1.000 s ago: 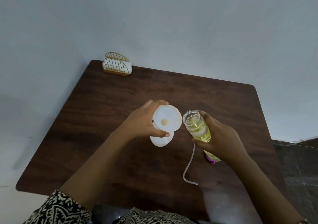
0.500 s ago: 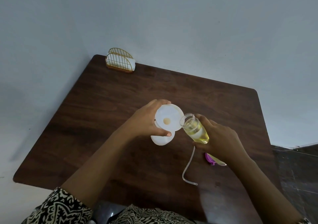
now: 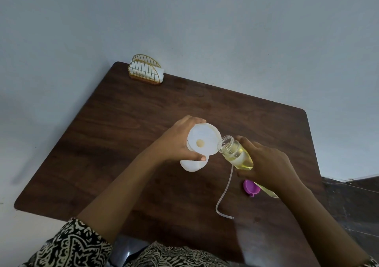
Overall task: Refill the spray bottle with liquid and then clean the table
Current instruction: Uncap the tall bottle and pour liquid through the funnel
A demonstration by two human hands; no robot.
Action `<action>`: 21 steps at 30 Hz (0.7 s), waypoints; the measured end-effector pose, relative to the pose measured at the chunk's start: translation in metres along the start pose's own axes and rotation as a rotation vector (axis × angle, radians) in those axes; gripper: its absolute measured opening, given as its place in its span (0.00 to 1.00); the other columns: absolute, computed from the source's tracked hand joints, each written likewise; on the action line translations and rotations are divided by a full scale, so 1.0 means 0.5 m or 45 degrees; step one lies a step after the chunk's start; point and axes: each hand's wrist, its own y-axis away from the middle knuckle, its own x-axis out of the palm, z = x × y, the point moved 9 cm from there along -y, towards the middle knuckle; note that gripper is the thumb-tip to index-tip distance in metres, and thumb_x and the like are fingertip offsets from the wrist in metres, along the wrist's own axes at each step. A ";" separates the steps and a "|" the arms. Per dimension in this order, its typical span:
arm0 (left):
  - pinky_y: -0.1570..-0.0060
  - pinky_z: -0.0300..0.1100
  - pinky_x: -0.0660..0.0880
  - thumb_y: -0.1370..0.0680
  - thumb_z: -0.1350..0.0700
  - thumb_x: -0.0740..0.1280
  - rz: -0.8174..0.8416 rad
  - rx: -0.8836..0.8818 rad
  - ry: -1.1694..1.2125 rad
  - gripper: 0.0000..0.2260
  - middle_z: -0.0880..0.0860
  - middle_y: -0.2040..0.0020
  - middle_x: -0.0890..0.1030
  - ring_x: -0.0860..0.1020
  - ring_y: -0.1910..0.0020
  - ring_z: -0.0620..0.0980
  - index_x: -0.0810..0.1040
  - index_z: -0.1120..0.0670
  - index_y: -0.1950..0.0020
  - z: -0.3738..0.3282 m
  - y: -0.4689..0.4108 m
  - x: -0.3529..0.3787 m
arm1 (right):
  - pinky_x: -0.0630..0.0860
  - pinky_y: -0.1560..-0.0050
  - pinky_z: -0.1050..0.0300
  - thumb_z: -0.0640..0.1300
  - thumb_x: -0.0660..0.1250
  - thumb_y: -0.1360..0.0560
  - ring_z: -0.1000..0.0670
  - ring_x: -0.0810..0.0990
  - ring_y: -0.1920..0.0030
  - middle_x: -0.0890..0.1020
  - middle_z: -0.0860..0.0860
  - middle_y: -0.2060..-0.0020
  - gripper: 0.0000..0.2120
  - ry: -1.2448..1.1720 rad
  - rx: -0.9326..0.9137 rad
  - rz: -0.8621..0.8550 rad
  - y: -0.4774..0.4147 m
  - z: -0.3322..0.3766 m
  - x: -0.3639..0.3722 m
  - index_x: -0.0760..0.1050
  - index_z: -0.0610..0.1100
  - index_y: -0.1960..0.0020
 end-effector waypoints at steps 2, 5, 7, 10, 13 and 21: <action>0.43 0.43 0.72 0.36 0.49 0.79 0.006 0.002 0.002 0.39 0.47 0.32 0.67 0.65 0.39 0.42 0.64 0.47 0.29 0.000 0.001 0.002 | 0.79 0.56 0.57 0.65 0.66 0.31 0.51 0.80 0.48 0.76 0.56 0.38 0.39 0.021 -0.010 0.016 -0.002 0.002 -0.002 0.50 0.59 0.27; 0.41 0.45 0.72 0.35 0.49 0.79 0.000 0.002 0.003 0.39 0.47 0.32 0.66 0.65 0.38 0.43 0.64 0.48 0.29 0.000 0.002 0.002 | 0.79 0.57 0.57 0.65 0.66 0.31 0.52 0.80 0.48 0.76 0.57 0.38 0.39 0.050 -0.017 0.022 -0.004 0.004 -0.006 0.50 0.59 0.27; 0.41 0.46 0.73 0.35 0.49 0.79 -0.004 0.002 0.006 0.39 0.47 0.32 0.66 0.65 0.38 0.43 0.64 0.47 0.29 0.001 0.002 0.002 | 0.79 0.57 0.56 0.65 0.67 0.32 0.51 0.80 0.49 0.76 0.57 0.39 0.39 0.059 -0.021 0.020 -0.005 0.005 -0.008 0.51 0.60 0.28; 0.41 0.47 0.73 0.35 0.49 0.79 -0.003 0.007 0.017 0.39 0.47 0.32 0.67 0.66 0.37 0.45 0.64 0.48 0.29 0.001 0.003 0.004 | 0.79 0.58 0.56 0.65 0.67 0.32 0.51 0.80 0.49 0.76 0.57 0.39 0.40 0.079 -0.030 0.033 -0.006 0.005 -0.010 0.51 0.59 0.28; 0.40 0.48 0.73 0.35 0.49 0.79 -0.003 0.001 0.011 0.39 0.47 0.32 0.66 0.66 0.36 0.45 0.63 0.47 0.29 0.002 0.002 0.005 | 0.79 0.59 0.58 0.65 0.67 0.32 0.51 0.80 0.49 0.76 0.57 0.39 0.40 0.115 -0.038 0.045 -0.007 0.007 -0.013 0.50 0.59 0.27; 0.38 0.51 0.72 0.36 0.48 0.79 -0.019 0.001 0.008 0.39 0.47 0.32 0.67 0.66 0.37 0.45 0.64 0.47 0.30 0.004 0.002 0.008 | 0.80 0.58 0.55 0.64 0.67 0.31 0.50 0.80 0.50 0.77 0.57 0.41 0.40 0.154 -0.054 0.052 -0.007 0.008 -0.023 0.49 0.59 0.28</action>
